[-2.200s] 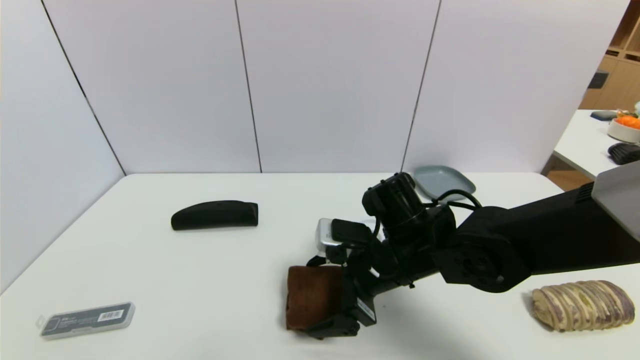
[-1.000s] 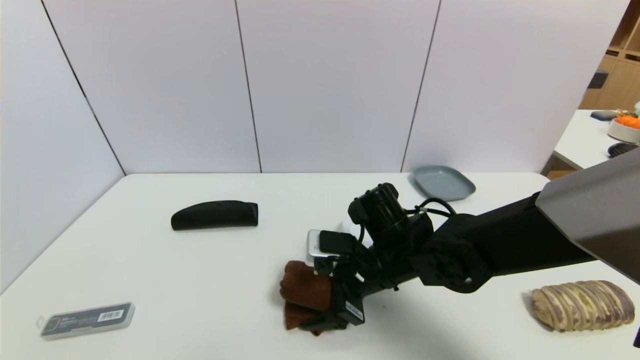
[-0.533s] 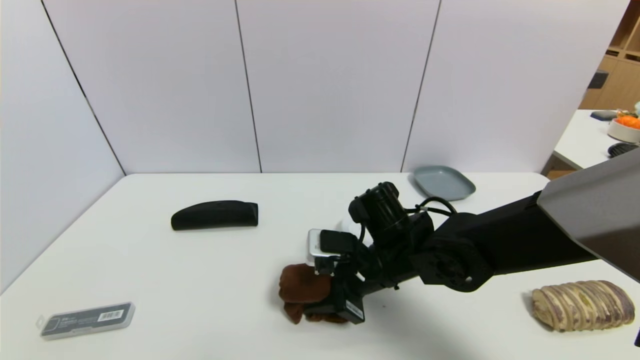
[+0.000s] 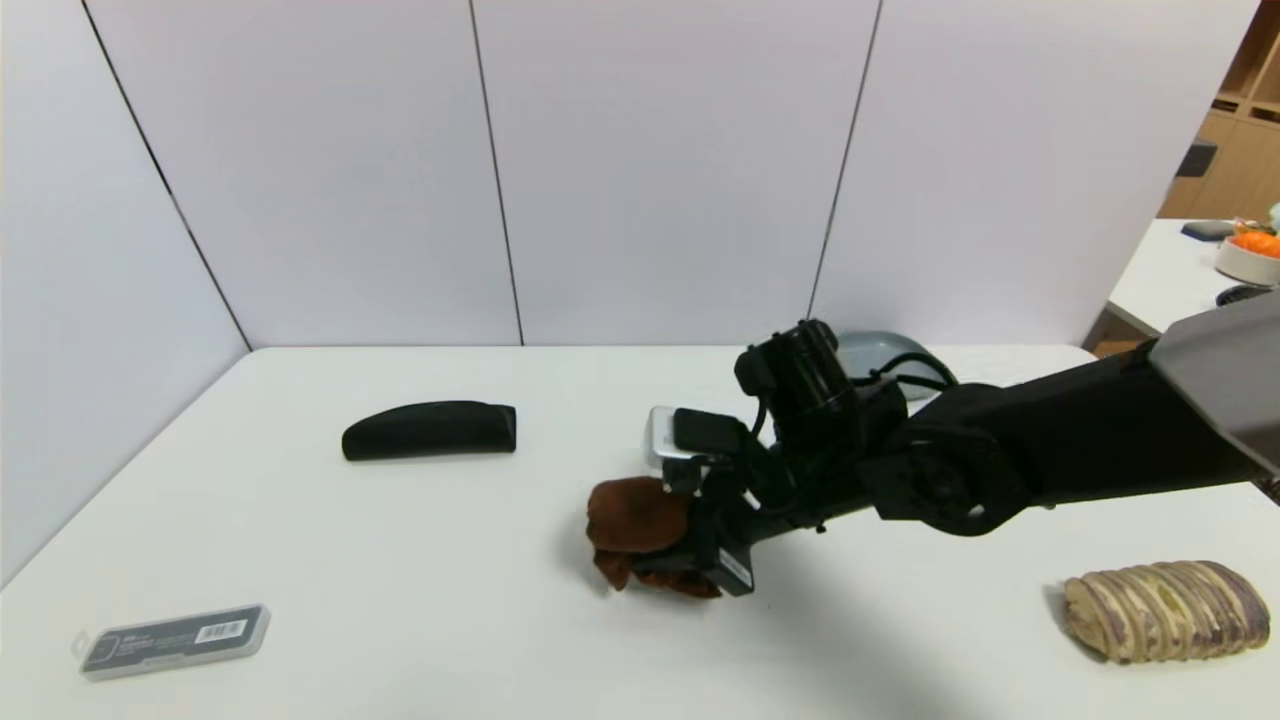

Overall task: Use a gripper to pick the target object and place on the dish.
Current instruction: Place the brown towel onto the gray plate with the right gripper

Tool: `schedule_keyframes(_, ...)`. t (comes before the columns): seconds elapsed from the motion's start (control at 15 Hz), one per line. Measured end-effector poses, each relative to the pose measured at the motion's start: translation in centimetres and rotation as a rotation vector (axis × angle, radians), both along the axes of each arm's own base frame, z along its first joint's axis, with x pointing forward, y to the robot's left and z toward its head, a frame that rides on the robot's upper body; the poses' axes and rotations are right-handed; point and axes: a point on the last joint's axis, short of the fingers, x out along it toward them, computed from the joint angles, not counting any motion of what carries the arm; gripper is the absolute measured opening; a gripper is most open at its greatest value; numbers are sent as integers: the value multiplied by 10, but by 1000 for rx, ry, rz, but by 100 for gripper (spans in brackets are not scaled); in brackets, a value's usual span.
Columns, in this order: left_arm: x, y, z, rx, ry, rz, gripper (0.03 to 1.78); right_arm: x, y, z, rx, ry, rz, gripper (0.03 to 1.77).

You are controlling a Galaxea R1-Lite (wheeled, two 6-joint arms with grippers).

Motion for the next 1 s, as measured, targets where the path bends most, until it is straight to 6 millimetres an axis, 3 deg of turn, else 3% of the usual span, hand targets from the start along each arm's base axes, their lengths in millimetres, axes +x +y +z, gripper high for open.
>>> schedule_keyframes(0.27, 0, 0, 0, 0, 0, 0, 169, 28, -28, 37, 77, -97, -93, 67)
schedule_keyframes(0.53, 0, 0, 0, 0, 0, 0, 169, 68, -73, 64, 106, -166, -239, 67)
schedule_keyframes(1.0, 0, 0, 0, 0, 0, 0, 169, 128, -161, 60, 79, -175, -486, 67)
